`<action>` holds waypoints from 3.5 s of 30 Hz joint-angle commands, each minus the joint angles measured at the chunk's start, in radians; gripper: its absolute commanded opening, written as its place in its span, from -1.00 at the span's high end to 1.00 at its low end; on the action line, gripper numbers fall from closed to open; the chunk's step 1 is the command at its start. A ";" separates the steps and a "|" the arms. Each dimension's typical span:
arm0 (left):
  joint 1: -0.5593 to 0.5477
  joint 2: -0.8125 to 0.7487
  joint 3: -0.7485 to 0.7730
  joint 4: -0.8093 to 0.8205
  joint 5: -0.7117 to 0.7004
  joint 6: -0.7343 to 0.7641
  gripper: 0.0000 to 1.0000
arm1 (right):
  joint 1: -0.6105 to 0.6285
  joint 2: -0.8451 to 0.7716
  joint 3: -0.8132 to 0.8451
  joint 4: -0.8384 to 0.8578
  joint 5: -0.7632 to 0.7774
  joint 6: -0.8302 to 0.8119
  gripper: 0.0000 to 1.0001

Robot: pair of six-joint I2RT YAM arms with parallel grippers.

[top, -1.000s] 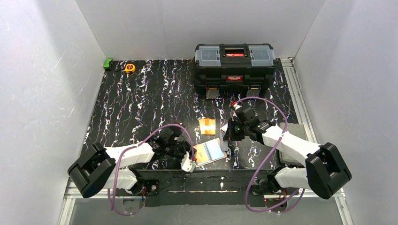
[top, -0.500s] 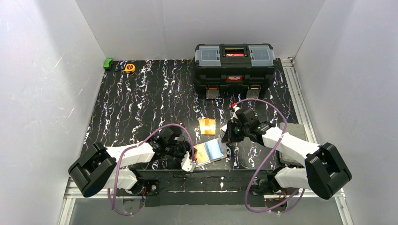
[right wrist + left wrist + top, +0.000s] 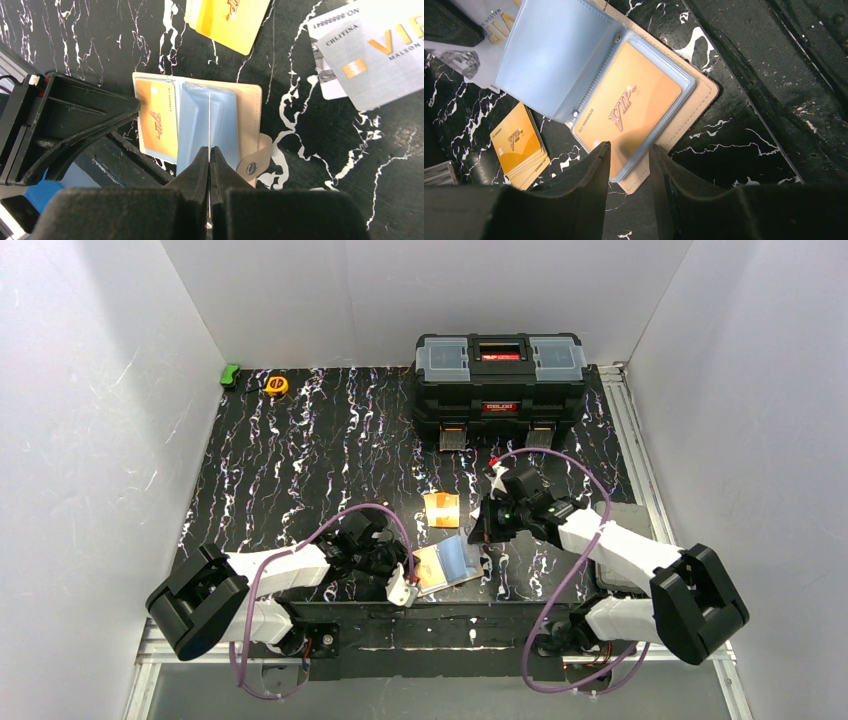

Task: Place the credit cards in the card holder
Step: Insert the credit card into the card holder.

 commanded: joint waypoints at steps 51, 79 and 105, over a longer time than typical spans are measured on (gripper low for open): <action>-0.003 0.001 -0.007 0.011 0.021 -0.008 0.34 | 0.126 0.150 0.184 -0.131 -0.055 -0.153 0.97; -0.004 -0.125 -0.058 -0.025 -0.070 -0.015 0.57 | 0.122 0.350 0.231 -0.075 -0.153 -0.128 0.97; -0.004 -0.028 -0.111 0.149 0.080 0.143 0.11 | -0.082 0.329 0.158 0.124 -0.327 -0.065 0.97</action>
